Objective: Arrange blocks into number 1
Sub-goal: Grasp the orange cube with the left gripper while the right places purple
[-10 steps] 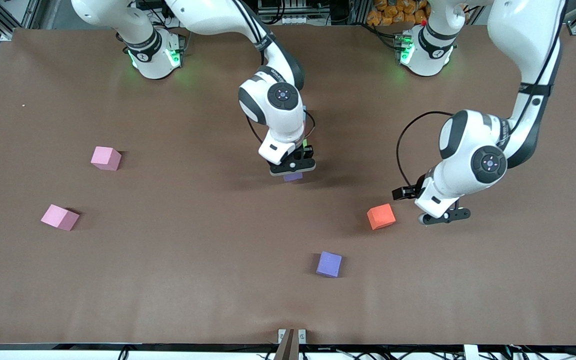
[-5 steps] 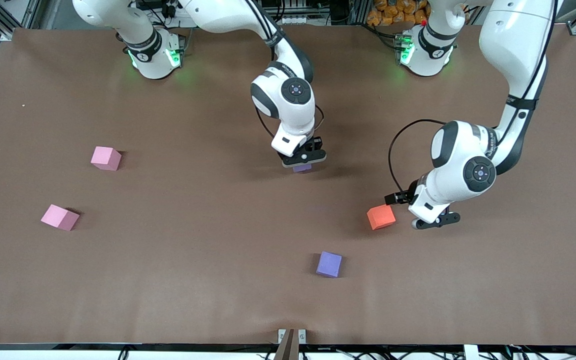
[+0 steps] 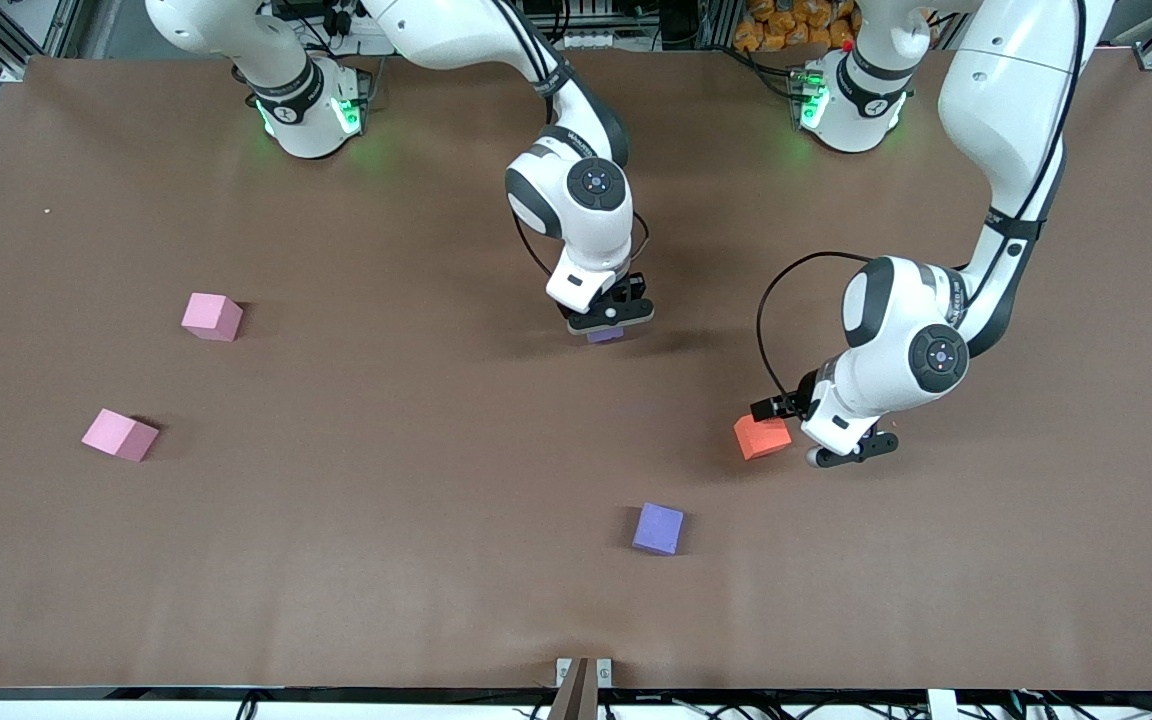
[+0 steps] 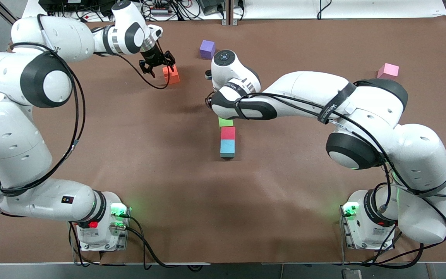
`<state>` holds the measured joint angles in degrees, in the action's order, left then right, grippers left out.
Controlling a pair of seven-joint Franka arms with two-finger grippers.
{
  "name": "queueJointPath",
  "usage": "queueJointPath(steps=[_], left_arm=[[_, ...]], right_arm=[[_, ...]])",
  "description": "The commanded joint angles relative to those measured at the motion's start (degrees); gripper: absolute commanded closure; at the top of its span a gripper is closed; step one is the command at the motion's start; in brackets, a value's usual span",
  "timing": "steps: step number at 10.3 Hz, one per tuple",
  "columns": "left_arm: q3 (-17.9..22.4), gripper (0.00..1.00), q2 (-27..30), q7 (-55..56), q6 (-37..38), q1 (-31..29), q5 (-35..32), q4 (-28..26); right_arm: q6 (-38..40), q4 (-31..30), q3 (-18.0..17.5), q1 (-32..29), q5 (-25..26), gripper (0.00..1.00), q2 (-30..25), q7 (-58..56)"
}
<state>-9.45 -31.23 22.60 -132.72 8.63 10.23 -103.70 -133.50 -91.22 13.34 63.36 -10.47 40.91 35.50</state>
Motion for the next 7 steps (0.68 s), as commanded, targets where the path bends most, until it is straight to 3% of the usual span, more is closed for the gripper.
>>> queueJointPath(steps=[1, 4, 7], left_arm=[[0.8, 0.00, 0.0, -0.7, 0.1, 0.9, 1.7, 1.3], [0.8, 0.00, -0.3, -0.7, 0.0, 1.1, 1.7, 1.3], [0.8, 0.00, -0.2, -0.7, 0.0, 1.0, 1.7, 1.3]], right_arm=[[0.2, -1.1, 0.7, 0.8, -1.0, 0.00, -0.4, 0.4], [1.4, -4.0, 0.7, -1.6, -1.0, 0.00, -7.1, 0.9], [3.0, -14.0, 0.5, -9.2, -1.0, 0.00, -20.0, 0.9]])
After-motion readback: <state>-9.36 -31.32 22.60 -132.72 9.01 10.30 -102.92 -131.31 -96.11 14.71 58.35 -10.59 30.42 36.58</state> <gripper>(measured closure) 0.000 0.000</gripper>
